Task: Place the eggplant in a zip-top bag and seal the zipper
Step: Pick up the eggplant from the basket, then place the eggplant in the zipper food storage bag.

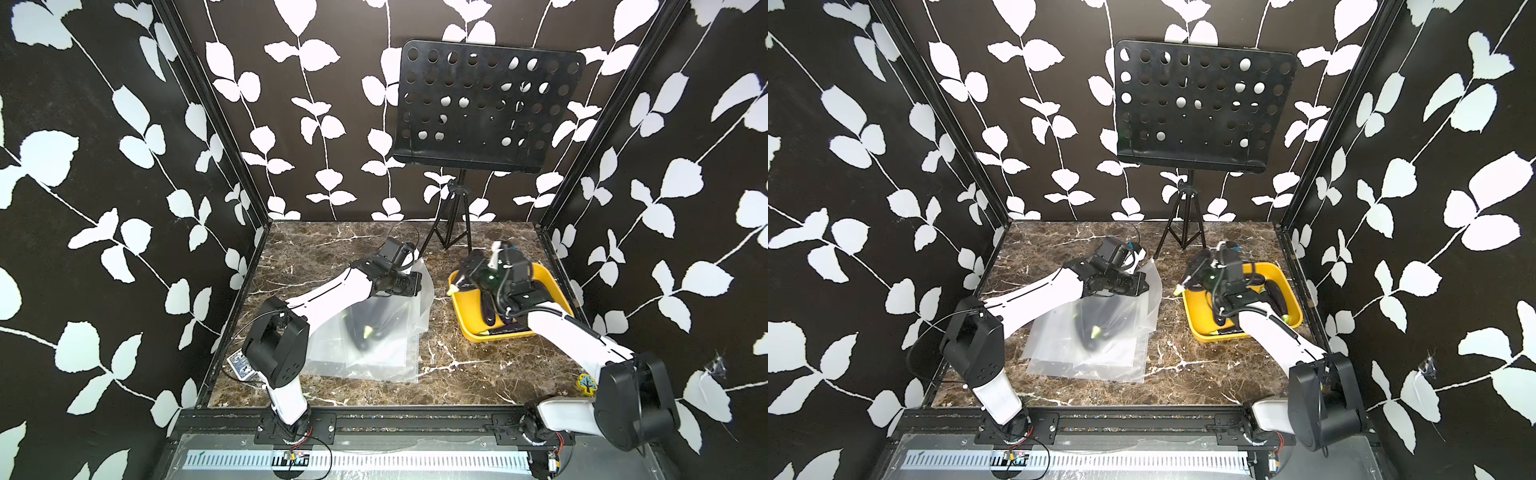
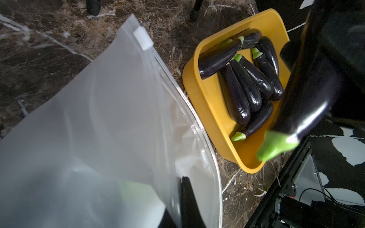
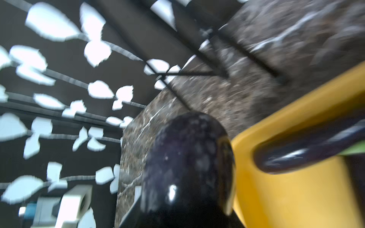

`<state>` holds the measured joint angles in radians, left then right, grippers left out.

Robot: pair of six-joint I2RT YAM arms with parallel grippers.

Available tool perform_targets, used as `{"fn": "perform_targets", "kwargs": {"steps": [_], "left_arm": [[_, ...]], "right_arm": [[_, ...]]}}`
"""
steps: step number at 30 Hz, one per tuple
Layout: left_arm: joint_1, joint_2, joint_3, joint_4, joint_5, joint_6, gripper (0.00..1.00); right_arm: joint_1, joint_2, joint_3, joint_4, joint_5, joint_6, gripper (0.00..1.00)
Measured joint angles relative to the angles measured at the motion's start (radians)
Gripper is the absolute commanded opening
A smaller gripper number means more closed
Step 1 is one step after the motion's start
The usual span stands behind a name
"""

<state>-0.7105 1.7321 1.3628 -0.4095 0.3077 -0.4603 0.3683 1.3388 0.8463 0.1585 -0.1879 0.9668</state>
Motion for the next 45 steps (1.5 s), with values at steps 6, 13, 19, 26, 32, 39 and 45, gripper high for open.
{"fn": "perform_targets", "kwargs": {"steps": [6, 13, 19, 26, 32, 39, 45], "left_arm": [[0.000, 0.000, 0.000, 0.000, 0.000, -0.001, 0.00], [0.000, -0.017, -0.016, 0.001, -0.010, -0.008, 0.00], [0.005, -0.056, -0.024, -0.003, -0.031, -0.015, 0.00], [0.005, -0.064, -0.029, -0.016, -0.036, -0.019, 0.00], [0.005, -0.064, -0.038, -0.027, -0.041, -0.023, 0.00], [0.005, -0.065, -0.038, -0.014, -0.053, -0.037, 0.00], [0.000, -0.069, -0.038, -0.010, -0.054, -0.042, 0.00]], "right_arm": [[0.138, 0.109, 0.085, 0.047, 0.040, -0.123, 0.36], [0.203, 0.189, 0.142, 0.044, 0.053, -0.231, 0.36], [0.259, 0.189, 0.138, 0.005, 0.041, -0.296, 0.36], [0.259, 0.184, 0.119, -0.043, 0.020, -0.313, 0.35], [0.265, 0.146, 0.119, -0.120, -0.013, -0.325, 0.35], [0.293, 0.121, 0.113, -0.228, -0.076, -0.327, 0.35], [0.297, 0.141, 0.169, -0.341, -0.071, -0.323, 0.37]]}}
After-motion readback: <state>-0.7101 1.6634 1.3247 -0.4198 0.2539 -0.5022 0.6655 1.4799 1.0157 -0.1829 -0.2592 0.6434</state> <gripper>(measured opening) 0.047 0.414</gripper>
